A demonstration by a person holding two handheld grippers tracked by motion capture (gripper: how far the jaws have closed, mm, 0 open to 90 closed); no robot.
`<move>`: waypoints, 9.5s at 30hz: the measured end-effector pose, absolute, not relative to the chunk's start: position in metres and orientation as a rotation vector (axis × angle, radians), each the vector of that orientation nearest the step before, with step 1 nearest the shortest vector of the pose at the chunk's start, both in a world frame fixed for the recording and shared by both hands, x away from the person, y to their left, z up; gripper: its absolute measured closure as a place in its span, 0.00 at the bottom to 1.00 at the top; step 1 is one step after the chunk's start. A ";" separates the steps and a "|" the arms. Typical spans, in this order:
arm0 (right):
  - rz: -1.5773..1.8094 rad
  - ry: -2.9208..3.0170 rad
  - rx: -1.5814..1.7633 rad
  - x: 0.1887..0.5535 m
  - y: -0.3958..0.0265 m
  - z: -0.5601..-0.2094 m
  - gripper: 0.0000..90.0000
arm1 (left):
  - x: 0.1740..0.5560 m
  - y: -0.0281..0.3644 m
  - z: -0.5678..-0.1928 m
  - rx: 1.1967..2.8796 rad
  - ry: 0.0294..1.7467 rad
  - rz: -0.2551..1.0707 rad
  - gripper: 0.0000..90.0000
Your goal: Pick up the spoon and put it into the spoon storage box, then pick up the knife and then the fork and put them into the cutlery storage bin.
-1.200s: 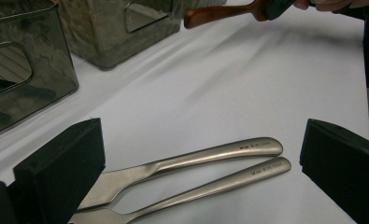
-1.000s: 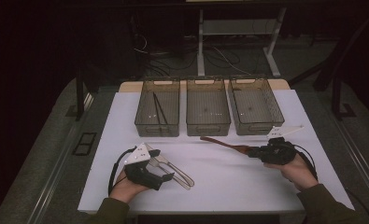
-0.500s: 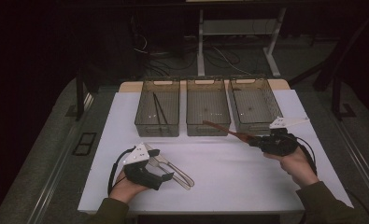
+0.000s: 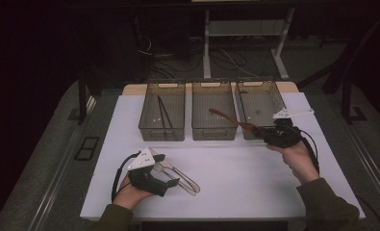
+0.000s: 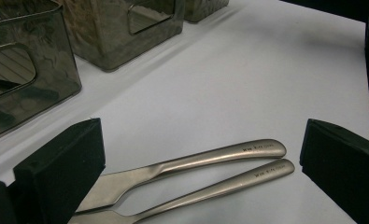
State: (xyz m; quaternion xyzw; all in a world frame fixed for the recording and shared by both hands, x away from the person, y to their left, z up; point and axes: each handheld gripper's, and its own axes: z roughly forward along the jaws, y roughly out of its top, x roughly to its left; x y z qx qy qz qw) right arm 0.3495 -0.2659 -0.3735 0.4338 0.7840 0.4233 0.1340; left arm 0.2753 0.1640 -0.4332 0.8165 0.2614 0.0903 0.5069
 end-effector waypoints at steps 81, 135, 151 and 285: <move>1.269 2.360 1.024 0.367 -0.212 -0.351 0.42 | 0.276 0.159 -0.436 1.982 0.629 0.199 0.00; 1.266 2.411 1.061 0.257 -0.294 -0.435 0.30 | 0.305 0.164 -0.444 2.329 0.598 0.247 0.99; 1.258 2.418 1.060 0.257 -0.294 -0.436 0.30 | 0.281 0.184 -0.440 2.385 0.579 0.167 0.99; 1.029 2.964 0.305 0.308 -0.185 -0.402 0.91 | 0.325 0.038 -0.383 2.250 0.030 -0.060 0.59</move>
